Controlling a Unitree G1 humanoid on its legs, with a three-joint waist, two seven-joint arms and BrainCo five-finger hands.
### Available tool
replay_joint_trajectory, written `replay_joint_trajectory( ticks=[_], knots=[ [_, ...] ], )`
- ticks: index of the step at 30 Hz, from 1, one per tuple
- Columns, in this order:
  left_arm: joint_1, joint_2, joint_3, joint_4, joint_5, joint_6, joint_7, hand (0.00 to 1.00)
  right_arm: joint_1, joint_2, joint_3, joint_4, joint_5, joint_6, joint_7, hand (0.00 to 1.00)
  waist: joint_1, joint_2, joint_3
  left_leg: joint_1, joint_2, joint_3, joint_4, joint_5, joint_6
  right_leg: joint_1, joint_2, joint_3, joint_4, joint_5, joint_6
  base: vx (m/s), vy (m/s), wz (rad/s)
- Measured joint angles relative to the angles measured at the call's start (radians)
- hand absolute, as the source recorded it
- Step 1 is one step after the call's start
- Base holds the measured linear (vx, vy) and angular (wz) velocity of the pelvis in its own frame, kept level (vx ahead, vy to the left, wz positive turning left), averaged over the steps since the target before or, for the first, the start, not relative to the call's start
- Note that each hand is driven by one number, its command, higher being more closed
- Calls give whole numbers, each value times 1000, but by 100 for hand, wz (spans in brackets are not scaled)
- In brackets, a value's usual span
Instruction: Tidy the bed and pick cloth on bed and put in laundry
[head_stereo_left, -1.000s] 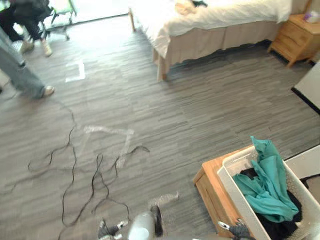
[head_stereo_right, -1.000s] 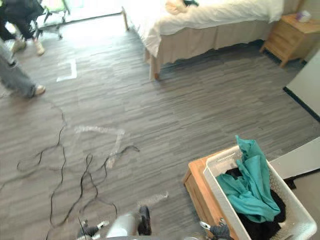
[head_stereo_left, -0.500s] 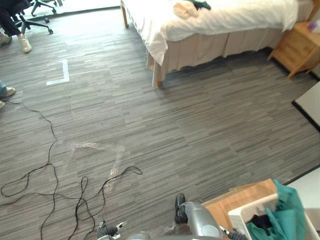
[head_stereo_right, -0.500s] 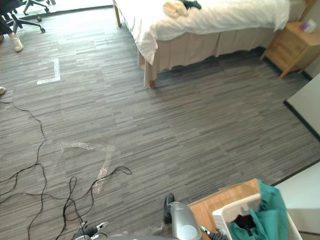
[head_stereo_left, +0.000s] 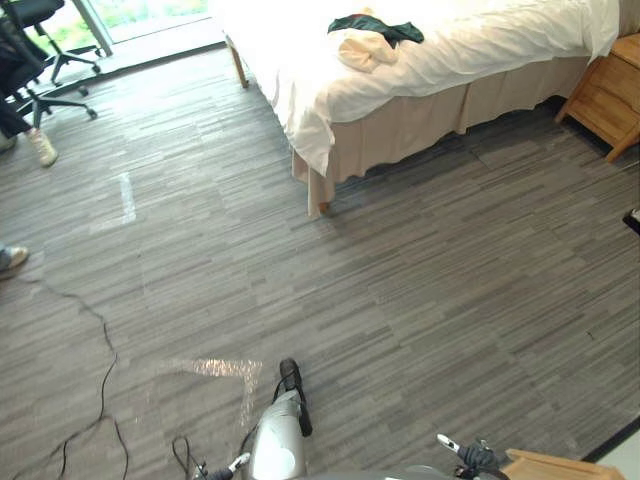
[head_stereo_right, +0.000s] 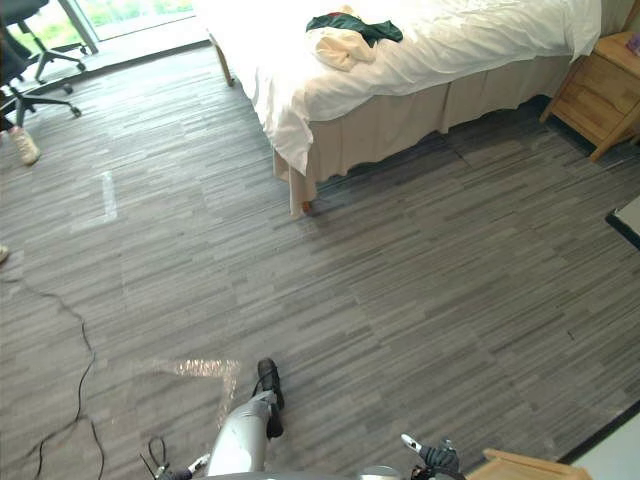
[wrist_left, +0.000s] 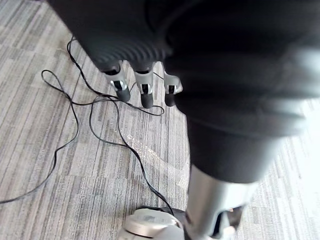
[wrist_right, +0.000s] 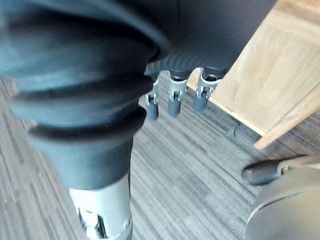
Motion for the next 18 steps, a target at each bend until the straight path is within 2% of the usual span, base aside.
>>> replay_joint_trajectory(
  ticks=[1,2,3,4,5,6,7,8,9,11,12,13,14,15,16,17,18],
  knots=[
    [-1,19,-3,18,2,6,0,0,6,15,-1,3,-5,4,7,0,-6,-27,3,74,-29,17,-4,-37,38,-52,-19,40,177,107,12,657,221,-31],
    [1,26,-5,18,3,9,0,0,9,23,-16,2,-4,3,8,0,-18,-25,11,142,-36,27,-12,-88,42,-115,-32,51,353,172,64,506,142,-23],
    [0,29,-5,19,5,10,0,0,6,22,-17,0,-5,3,9,0,-26,-25,11,172,-36,28,-16,-106,40,-151,-36,33,426,159,59,456,135,-14],
    [-8,31,-15,18,9,10,-1,0,7,20,-16,-4,-5,1,9,0,-29,-22,11,227,-36,31,-33,-124,28,-225,-53,-42,525,96,52,399,133,-2],
    [-21,37,-35,13,9,7,-5,0,9,21,-15,-3,-4,-1,8,0,-33,-22,11,265,-36,32,-53,-142,27,-292,-61,-124,539,31,41,480,122,8],
    [-33,39,-36,12,10,7,-13,0,9,21,-17,-3,-2,-2,8,0,-38,-21,11,290,-34,32,-67,-152,22,-326,-55,-175,494,-1,41,462,42,21],
    [-47,41,-37,10,11,7,-21,0,8,19,-16,-6,2,-4,9,0,-45,-16,13,320,-31,27,-79,-163,23,-359,-29,-234,366,-25,43,411,-36,21],
    [-51,39,-37,10,11,10,-21,0,4,15,-16,-8,2,-4,9,0,-49,-12,16,335,-29,26,-85,-170,21,-370,-13,-258,284,-28,46,403,-114,15],
    [-57,34,-38,9,13,10,-21,0,-4,6,-13,-11,4,-4,10,0,-58,0,24,361,-24,30,-95,-181,8,-384,25,-296,86,-9,38,322,-124,3],
    [-71,26,-35,7,40,11,-22,0,-5,-2,-11,-14,16,-3,10,0,-65,22,25,393,-20,47,-108,-203,-21,-401,65,-350,-221,95,-1,416,-173,-1],
    [-70,17,-28,0,46,11,-22,0,0,-2,-16,-24,26,0,11,0,-68,31,25,417,-18,66,-105,-227,-52,-417,69,-372,-322,160,-21,442,-206,-4],
    [-68,10,-21,-7,49,10,-22,0,6,0,-18,-33,36,1,11,0,-71,36,27,434,-15,76,-103,-243,-60,-423,68,-378,-340,177,-34,426,-271,-4],
    [-63,-2,6,-10,53,9,-22,0,27,4,-20,-53,42,1,10,0,-78,40,24,476,-9,103,-97,-285,-76,-429,54,-385,-321,179,-48,464,-380,-8],
    [-64,-24,14,-11,65,10,-23,0,46,-7,-20,-71,45,2,15,0,-82,63,17,522,18,112,-75,-340,-85,-449,61,-392,-204,232,-79,562,-508,-10],
    [-59,-34,13,-11,71,10,-24,0,60,-17,-20,-79,45,1,23,0,-83,93,2,531,43,114,-39,-354,-97,-459,73,-402,-150,230,-77,606,-504,-19],
    [-50,-55,10,-25,80,6,-29,0,65,-34,-19,-78,45,4,30,0,-78,130,-11,483,103,99,142,-356,-112,-458,82,-411,-94,219,-95,481,-405,-21],
    [-51,-77,10,-49,85,1,-41,0,59,-49,-19,-85,45,3,28,0,-81,159,-9,356,189,40,438,-318,-68,-434,122,-415,-95,179,-124,405,-324,-26]
  ],
)
